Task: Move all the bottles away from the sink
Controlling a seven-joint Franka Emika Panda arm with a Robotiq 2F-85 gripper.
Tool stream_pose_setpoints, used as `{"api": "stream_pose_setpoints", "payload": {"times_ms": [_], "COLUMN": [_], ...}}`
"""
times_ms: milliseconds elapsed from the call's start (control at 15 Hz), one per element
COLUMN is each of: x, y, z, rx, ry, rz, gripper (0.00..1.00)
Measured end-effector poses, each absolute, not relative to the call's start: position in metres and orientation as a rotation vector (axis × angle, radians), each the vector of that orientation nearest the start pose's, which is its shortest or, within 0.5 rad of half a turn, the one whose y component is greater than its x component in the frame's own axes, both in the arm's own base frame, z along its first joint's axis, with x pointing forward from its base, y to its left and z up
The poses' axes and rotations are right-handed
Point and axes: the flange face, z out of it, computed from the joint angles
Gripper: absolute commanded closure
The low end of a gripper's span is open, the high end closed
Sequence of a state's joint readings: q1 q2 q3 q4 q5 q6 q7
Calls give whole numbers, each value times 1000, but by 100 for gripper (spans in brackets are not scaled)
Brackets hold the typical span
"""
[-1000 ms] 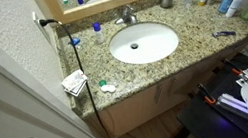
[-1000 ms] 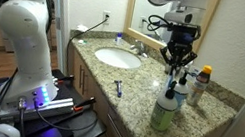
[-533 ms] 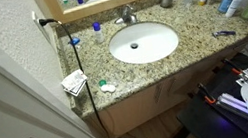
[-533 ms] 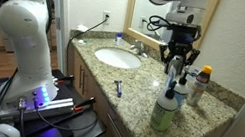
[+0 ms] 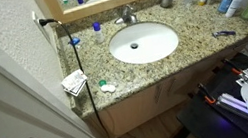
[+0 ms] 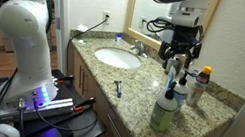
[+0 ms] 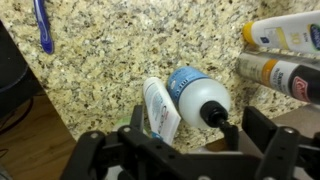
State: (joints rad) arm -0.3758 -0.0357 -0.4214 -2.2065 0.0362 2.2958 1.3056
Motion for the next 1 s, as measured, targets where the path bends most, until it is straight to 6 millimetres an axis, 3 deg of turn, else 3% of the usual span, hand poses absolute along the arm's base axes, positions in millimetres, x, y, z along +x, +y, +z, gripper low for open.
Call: {"api": "stream_pose_setpoints", "payload": {"times_ms": [533,800,867,1000], "x": [386,390,398,430], "y": [-373,-369,-360,-316], "z": [407,406,405,402], "rx": [-1869,-1918,-1976,-2131], "ry": [2234,2207,2190,2095], "rz": [-181,-179,-174,-153], "gripper": [0,0,0,0]}}
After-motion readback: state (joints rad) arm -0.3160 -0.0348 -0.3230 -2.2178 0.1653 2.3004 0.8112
